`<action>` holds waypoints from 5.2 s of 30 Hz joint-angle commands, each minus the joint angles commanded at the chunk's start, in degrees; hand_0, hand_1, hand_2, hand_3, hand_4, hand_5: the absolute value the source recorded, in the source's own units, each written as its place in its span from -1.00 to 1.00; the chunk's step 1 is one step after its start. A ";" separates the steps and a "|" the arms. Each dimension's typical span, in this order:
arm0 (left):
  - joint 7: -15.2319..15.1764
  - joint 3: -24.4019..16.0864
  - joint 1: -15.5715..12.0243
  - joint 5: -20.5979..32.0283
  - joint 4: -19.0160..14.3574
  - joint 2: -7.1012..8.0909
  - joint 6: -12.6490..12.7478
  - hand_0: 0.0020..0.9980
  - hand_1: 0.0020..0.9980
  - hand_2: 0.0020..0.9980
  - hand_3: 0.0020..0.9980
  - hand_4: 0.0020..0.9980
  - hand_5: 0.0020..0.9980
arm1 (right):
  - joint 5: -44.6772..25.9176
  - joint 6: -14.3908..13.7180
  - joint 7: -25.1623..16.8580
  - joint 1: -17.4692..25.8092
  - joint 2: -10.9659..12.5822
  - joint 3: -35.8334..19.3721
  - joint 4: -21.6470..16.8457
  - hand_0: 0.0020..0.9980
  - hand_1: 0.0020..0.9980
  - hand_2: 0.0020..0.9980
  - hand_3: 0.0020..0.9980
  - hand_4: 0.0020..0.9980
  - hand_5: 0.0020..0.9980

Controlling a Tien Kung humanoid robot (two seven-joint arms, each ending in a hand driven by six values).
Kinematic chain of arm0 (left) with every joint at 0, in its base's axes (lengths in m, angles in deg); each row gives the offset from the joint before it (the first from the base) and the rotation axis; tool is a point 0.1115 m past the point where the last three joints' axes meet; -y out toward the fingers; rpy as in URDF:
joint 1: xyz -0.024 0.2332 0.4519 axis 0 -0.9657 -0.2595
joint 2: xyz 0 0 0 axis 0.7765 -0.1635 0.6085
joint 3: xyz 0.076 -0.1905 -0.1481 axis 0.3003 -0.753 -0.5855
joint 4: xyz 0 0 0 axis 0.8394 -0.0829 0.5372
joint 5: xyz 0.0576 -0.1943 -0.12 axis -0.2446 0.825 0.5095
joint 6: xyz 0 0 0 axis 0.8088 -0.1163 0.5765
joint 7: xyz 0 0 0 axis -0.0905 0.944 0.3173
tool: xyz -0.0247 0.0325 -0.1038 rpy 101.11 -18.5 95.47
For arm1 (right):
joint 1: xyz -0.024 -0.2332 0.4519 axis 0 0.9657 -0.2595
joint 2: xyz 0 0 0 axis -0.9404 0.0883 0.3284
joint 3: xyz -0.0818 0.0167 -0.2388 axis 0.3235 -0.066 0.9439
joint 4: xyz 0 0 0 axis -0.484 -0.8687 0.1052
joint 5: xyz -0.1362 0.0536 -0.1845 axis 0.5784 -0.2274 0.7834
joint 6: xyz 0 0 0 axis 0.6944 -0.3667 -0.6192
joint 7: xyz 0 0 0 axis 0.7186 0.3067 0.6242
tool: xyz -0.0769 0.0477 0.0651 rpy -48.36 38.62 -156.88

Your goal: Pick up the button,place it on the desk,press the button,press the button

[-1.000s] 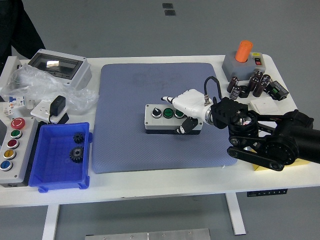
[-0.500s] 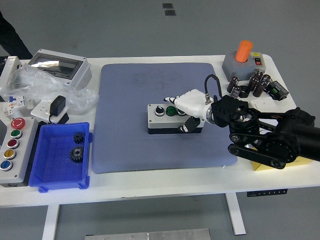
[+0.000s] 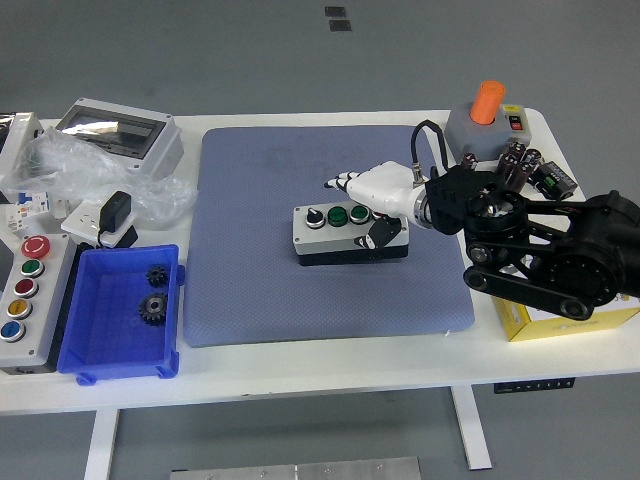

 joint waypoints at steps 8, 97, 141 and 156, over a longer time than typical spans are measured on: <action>0.08 -0.21 -0.20 -0.09 0.00 -0.03 -0.61 0.24 0.05 0.00 0.17 -0.08 -0.83 | -0.86 0.55 0.22 0.91 -0.14 0.24 0.48 0.72 0.73 1.00 1.00 0.45 -1.00; 0.22 -1.22 -0.75 -0.59 0.00 -0.31 -1.22 0.25 0.08 0.01 0.19 0.00 -0.80 | -14.36 26.61 18.67 15.33 7.91 -36.13 -17.20 -0.15 -0.04 -0.19 1.00 -0.04 -0.95; -1.65 5.32 0.18 2.02 0.00 -2.34 5.90 0.24 0.09 0.03 0.18 0.08 -0.66 | -35.09 -37.96 -53.82 58.46 -9.30 -76.61 -3.35 0.68 0.52 0.56 0.53 0.90 0.83; -1.80 5.17 0.15 1.89 0.00 -2.31 5.96 0.23 0.10 0.04 0.18 0.12 -0.62 | -39.72 -34.51 -55.29 57.78 -9.60 -70.70 -3.37 0.74 0.63 0.73 0.88 0.98 0.77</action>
